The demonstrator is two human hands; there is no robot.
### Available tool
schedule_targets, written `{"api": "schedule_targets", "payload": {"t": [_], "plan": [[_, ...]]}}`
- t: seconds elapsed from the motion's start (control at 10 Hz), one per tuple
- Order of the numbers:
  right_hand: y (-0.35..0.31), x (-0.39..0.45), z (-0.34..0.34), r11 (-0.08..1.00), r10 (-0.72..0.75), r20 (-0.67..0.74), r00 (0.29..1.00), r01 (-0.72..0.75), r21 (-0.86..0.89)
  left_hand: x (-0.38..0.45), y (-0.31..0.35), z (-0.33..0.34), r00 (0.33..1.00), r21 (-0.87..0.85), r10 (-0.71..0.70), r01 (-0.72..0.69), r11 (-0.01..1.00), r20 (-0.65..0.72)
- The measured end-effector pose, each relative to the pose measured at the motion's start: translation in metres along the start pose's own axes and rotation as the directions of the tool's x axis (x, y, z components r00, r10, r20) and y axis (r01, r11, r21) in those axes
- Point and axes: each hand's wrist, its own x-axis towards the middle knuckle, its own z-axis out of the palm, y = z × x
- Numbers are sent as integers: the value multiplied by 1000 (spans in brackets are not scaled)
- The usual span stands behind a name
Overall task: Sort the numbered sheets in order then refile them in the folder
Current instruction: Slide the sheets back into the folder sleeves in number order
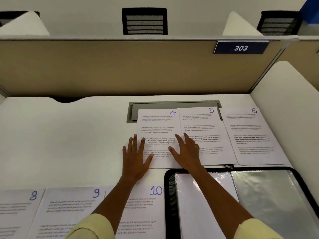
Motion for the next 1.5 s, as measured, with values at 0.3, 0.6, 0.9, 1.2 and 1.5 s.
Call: {"api": "schedule_targets", "payload": {"t": [0.3,0.6,0.9,1.2,1.5], "plan": [[-7,40,-2,999,52,-3,999,-52,-14,13,-6,16,999,58,19,-21,998,38],[-16,59,-2,971,142,-74,987,-125,203,12,-5,15,999,78,15,-18,997,37],[-22,63,-10,891,180,-124,976,-109,442,13,-6,15,999,65,16,-19,998,46],[-34,42,-16,818,185,-64,981,-117,563,14,-8,11,997,-78,15,-8,997,81],[-32,22,-35,697,297,-153,943,-105,709,5,2,-26,958,-599,-254,280,750,131]]}}
